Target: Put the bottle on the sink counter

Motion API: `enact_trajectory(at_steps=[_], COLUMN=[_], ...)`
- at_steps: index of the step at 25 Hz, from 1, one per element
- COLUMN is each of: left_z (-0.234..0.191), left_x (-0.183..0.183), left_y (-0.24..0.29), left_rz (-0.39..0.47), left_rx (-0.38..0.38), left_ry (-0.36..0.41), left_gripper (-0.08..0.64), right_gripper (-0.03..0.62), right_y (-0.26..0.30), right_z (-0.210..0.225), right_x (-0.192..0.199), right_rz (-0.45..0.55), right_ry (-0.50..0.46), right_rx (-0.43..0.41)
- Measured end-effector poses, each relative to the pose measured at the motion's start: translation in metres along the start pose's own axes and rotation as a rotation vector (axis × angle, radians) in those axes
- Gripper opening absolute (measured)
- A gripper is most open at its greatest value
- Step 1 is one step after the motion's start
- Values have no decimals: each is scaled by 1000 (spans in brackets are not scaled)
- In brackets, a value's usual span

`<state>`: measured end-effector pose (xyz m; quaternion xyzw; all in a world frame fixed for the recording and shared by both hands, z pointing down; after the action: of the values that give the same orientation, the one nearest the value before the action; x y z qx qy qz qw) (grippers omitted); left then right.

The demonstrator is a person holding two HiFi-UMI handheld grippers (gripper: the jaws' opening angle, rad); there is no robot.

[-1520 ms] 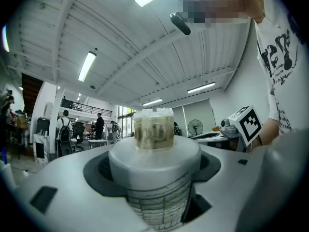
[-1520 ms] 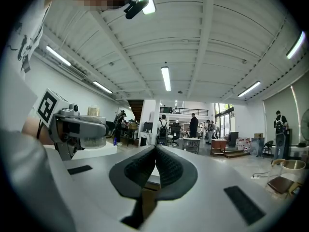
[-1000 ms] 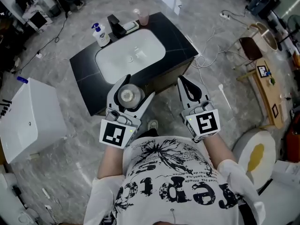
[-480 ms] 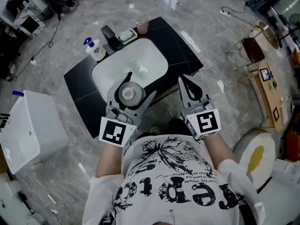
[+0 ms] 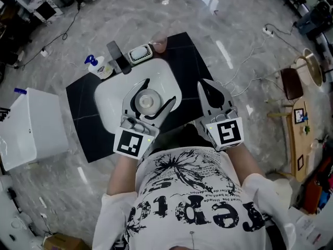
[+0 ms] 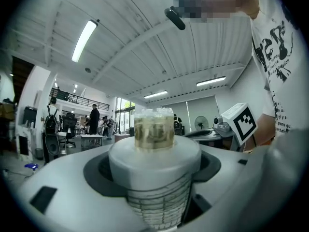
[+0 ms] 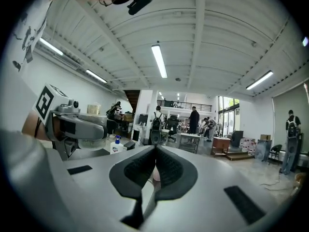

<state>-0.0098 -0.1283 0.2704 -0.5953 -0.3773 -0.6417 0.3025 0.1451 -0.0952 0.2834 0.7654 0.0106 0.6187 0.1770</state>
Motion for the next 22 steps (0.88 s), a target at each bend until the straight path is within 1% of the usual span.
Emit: enact_trajectory(at_steps=[3,6,7,9,11,14,16,18,22], left_z=[-3,-7,-8,-13,-24,-43,-52,-62,-77], left_x=[1,11,16,30,46,76,102,130,172], left_y=[51,104,120,147,173,219,247,268,295], left_rz=[-22,-40,-44,-54,-63,-87,-131,-177,-202], left_rx=[-69,-125,-141,-171,-190,-196,-199,-203,-214], left_ry=[-34,-59,-72,-98,-110,-112,-107,-108,-157], left_gripper=[347,348,348,347,347,348,347,348,347], right_gripper=[15,15,15,15,15,15,15,15,15], right_y=[30,60,70,91,117,159,183,205,239], right_z=[49,92,104,122,135,158,171,180,190], right_x=[0,4,8,24,41,59,81,102,133], right_rz=[6,47,46,7,-34,-22,-62,-89,-112], right_ry=[-17,0,8,18,16,22,10,21,34], right_rx=[-73,-127,-148,-202,-246,-266,-287,-303,-316])
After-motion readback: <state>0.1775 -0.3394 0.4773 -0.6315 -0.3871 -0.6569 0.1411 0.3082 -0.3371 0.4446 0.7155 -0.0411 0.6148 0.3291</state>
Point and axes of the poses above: the fingertips, and each gripper's own axes: y forward along the fingers, z to its right, x out of its underside, the point moved 5 cm from there along -y, backward along the fingers, and after that the axes turned 11 degrees about -z, right-handed, at the moved point
